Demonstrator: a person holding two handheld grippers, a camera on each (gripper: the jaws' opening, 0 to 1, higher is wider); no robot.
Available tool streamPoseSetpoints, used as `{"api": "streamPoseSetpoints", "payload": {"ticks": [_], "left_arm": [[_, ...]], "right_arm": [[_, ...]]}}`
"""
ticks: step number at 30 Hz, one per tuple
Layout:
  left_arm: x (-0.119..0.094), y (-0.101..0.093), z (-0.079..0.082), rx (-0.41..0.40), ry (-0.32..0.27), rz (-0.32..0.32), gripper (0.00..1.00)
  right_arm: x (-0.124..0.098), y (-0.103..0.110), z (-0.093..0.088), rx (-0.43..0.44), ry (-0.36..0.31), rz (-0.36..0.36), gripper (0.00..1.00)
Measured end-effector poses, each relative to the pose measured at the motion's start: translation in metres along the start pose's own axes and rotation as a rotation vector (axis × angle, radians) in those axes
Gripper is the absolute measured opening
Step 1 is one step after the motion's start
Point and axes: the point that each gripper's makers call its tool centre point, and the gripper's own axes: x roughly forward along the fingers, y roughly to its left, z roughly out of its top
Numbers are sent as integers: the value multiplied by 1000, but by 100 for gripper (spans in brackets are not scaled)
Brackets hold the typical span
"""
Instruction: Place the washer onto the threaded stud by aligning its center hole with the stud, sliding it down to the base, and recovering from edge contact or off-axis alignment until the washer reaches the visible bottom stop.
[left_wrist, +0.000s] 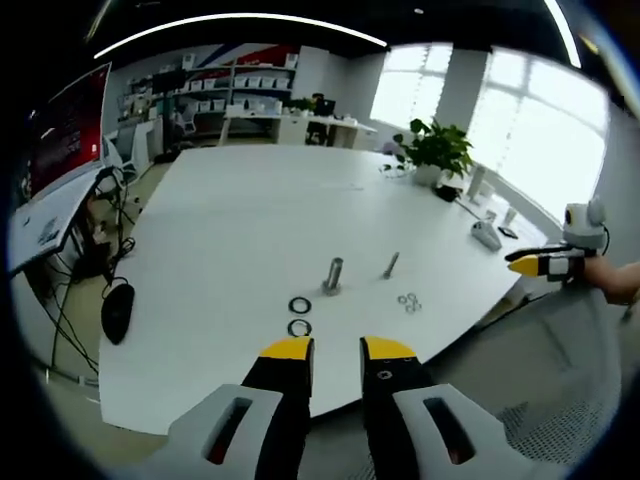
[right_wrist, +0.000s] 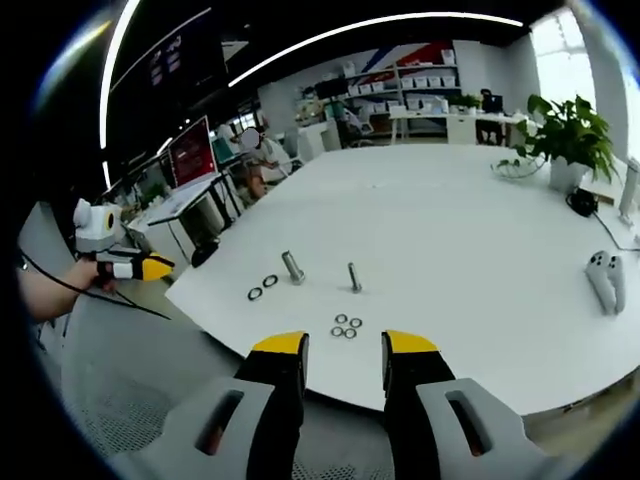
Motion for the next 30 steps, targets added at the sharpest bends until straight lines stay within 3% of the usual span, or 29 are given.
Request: {"api": "streamPoseSetpoints", "payload": {"ticks": [7,12,18,30], "left_arm": [[0,-2,-7,-21,36,-4,19],[1,-14,-9,-30,46,-50,26],[7,-2,-16,-88,78,-62,25],[6,-3,-24,-63,112,-55,22]], "right_arm": [[2,2,-1,-6,9,12,31],[1,1,-2,0,11,10,31],[2,1,-2,5,17,-4,31],[3,-1,-6,7,34,-12,30]]}}
